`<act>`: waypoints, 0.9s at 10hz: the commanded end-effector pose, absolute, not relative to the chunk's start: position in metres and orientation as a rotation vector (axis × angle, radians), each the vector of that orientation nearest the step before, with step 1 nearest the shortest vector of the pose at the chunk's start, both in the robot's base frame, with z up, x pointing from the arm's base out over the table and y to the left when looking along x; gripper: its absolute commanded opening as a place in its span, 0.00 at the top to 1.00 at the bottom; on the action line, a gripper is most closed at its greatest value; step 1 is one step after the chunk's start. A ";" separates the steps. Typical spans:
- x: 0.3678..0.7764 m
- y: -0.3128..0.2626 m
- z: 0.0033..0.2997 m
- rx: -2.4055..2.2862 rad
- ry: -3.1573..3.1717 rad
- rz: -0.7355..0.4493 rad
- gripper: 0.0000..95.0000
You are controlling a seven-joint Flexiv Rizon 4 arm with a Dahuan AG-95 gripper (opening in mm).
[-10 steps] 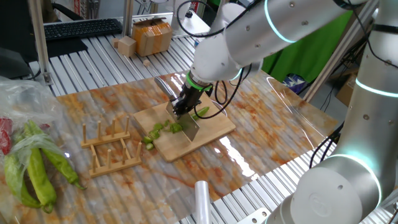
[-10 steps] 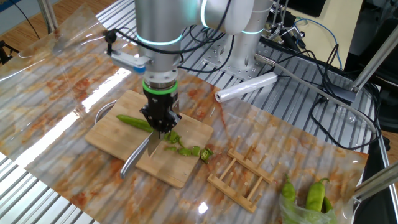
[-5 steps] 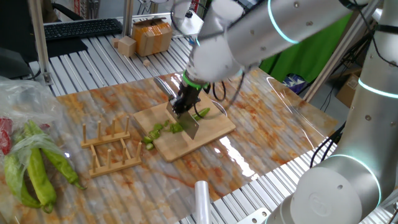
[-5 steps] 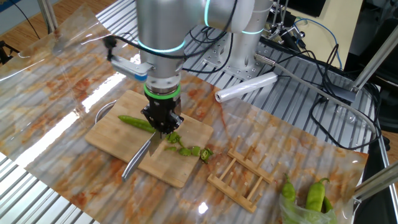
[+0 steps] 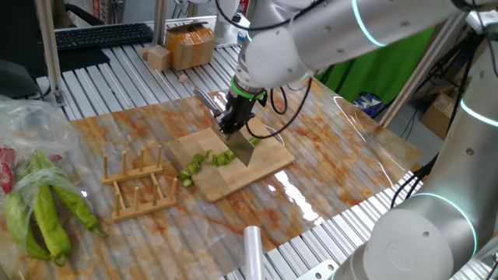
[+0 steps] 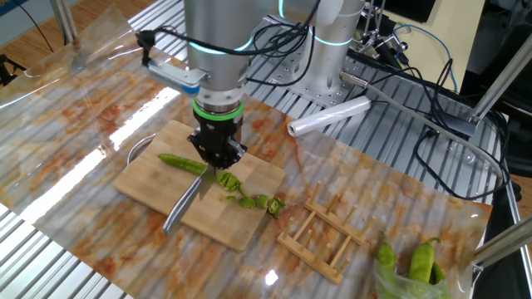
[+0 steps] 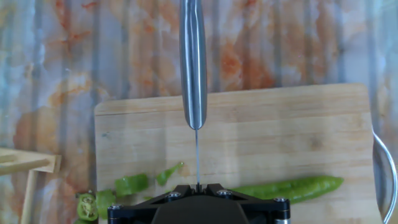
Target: Chop the chili peppers
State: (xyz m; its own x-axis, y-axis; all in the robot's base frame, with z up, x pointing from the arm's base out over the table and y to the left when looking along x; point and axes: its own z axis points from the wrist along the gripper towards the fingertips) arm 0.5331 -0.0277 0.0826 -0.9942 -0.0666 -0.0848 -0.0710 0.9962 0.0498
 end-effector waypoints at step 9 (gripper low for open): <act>0.532 -0.036 0.044 -0.130 3.020 0.069 1.00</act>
State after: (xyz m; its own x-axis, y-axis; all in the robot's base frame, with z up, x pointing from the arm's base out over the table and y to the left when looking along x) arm 0.5310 -0.0351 0.0450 -0.9892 -0.0828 -0.1213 -0.0885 0.9952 0.0427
